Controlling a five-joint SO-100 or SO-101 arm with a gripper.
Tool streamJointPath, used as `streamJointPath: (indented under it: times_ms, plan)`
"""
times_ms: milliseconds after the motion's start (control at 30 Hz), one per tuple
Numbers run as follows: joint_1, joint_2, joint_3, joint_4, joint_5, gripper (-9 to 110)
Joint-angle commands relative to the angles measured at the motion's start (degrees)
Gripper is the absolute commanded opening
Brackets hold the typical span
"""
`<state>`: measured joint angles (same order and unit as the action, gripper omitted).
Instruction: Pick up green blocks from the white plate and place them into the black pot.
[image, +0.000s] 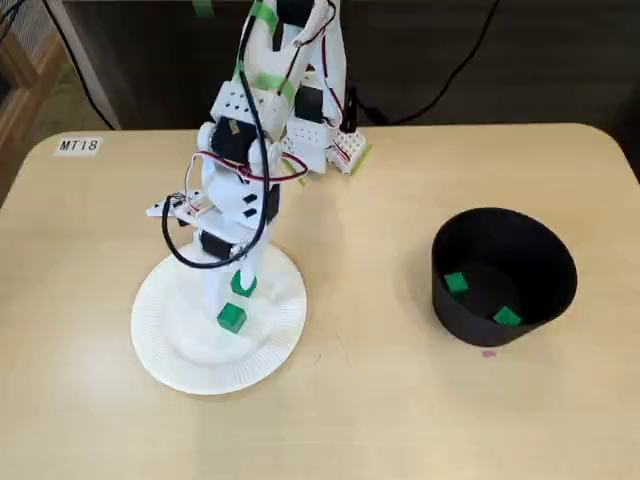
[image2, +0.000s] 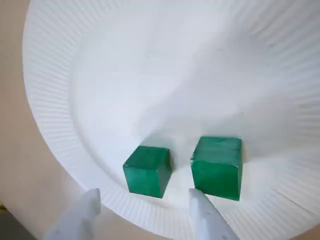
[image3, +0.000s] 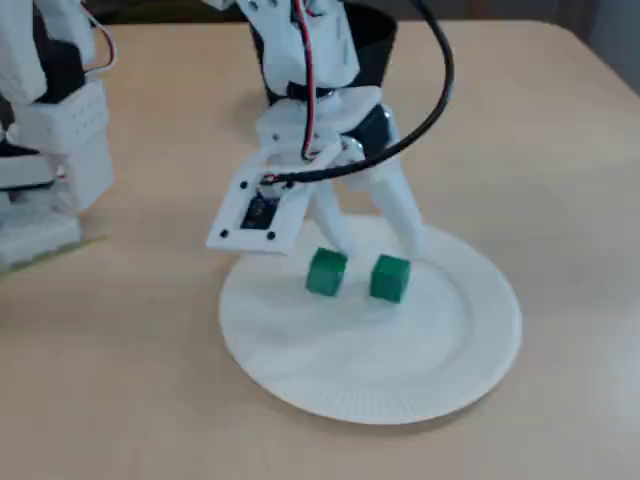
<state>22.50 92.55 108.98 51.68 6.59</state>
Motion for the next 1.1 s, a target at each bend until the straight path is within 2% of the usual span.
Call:
streamJointPath:
  times_ms: [0,533,667,800,1067]
  plan:
    - [-0.1,-0.4,-2.2,-1.8,0.5,24]
    - [-0.4,-5.7,-3.3,-3.9,0.3,23]
    - [-0.4,-7.9,-5.2,-4.6,1.1,15]
    - [-0.8,-8.7,-5.8,-6.5,1.3,-2]
    - [-0.8,-4.7,-7.6,-6.6,1.1,-2]
